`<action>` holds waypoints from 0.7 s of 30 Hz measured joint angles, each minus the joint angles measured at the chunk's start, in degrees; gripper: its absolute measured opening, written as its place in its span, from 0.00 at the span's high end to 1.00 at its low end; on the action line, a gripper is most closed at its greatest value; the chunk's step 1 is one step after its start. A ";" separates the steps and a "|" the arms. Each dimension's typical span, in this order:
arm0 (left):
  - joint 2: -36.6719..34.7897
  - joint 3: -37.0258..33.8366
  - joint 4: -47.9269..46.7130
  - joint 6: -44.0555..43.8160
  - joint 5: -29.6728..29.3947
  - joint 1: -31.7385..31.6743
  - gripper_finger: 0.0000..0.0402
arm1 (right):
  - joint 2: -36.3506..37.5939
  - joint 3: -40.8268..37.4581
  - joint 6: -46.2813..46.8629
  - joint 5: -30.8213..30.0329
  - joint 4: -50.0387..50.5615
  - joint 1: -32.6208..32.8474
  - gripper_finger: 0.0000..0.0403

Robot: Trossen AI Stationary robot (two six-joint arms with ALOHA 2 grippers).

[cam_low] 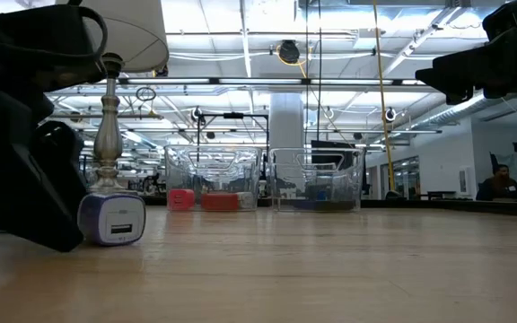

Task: Pick & Place Office items
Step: Put the violet charger adapter into the left transparent bin

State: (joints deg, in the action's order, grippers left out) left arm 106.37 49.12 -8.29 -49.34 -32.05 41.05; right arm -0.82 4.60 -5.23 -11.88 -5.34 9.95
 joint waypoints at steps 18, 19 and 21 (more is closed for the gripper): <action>0.17 -0.04 11.40 13.64 2.48 -5.62 0.29 | 0.00 0.00 0.00 0.00 -0.02 0.00 0.48; 0.17 -0.04 11.42 12.50 3.17 -5.88 0.29 | 0.00 0.00 0.02 0.00 -0.02 -0.02 0.49; 0.13 -0.02 11.64 10.44 3.80 -6.36 0.29 | 0.00 0.00 -0.01 0.00 -0.02 0.00 0.49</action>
State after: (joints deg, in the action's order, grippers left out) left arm 106.50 49.11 3.35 -38.90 -28.25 34.69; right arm -0.82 4.60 -5.23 -11.88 -5.36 9.95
